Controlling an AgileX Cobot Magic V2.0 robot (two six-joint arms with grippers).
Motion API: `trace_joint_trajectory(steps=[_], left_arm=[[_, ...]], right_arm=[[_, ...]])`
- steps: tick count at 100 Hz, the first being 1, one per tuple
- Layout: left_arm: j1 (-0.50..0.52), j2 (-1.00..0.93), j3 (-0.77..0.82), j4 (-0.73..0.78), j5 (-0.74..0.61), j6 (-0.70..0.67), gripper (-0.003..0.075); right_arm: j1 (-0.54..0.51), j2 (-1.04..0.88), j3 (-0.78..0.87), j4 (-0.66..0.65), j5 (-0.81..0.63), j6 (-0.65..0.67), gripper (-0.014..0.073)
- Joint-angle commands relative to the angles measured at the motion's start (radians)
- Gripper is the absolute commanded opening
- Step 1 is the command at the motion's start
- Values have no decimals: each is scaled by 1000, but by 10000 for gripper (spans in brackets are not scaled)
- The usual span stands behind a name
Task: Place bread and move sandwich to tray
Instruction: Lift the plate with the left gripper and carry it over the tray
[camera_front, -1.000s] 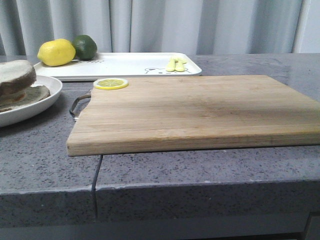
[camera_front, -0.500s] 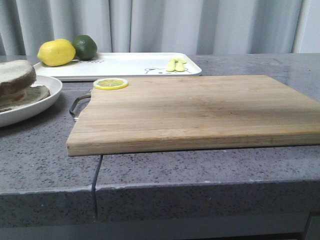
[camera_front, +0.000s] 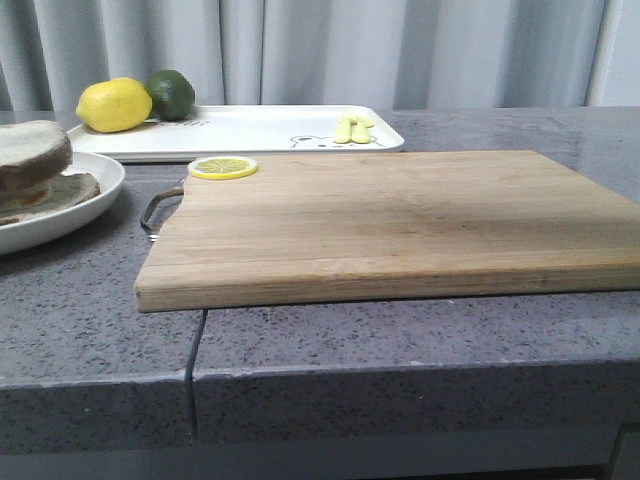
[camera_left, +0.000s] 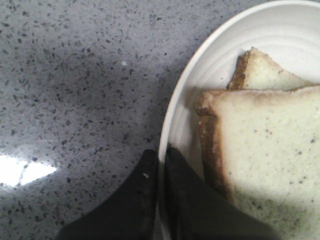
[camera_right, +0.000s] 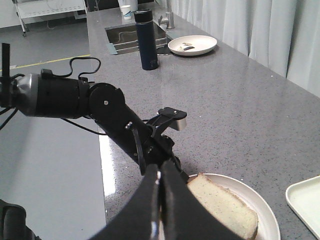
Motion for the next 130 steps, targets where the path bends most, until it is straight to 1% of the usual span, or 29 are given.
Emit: trace_joint_trajectory(steps=[1, 6, 16, 36, 45, 54, 61, 74, 86, 106, 119, 130], left_arm=[[23, -21, -81, -74, 32, 5, -20], [34, -23, -116, -113, 53, 13, -20], [45, -23, -187, -223, 75, 74, -20], [45, -10, -275, -398, 71, 117, -20], [20, 28, -319, -454, 58, 137, -20], [-40, 92, -382, -459, 18, 137, -20], [-93, 149, -436, -459, -5, 137, -20], [-177, 268, -557, -457, -22, 137, -20], [-227, 390, -694, -461, -24, 137, -20], [-269, 597, -944, -461, 2, 133, -20], [-269, 711, -1081, -461, 28, 102, -20], [-269, 777, -1144, -462, 39, 94, -20]], right_arm=[[-5, -63, -31, 27, -14, -9, -67], [-5, -75, -31, 3, -21, -9, -67], [-5, -102, -31, -49, -28, -9, -67], [-5, -152, -29, -99, -21, -9, -67], [-5, -176, -29, -128, -9, -9, -67], [-5, -205, -22, -157, 8, -9, -67], [-5, -240, 13, -157, -13, -9, -62], [-5, -331, 138, -157, -114, -11, -60], [-5, -445, 284, -158, -229, -18, -60], [-5, -653, 499, -158, -384, -18, -60], [-5, -767, 562, -158, -427, -18, -60], [-5, -835, 573, -158, -436, -18, -60]])
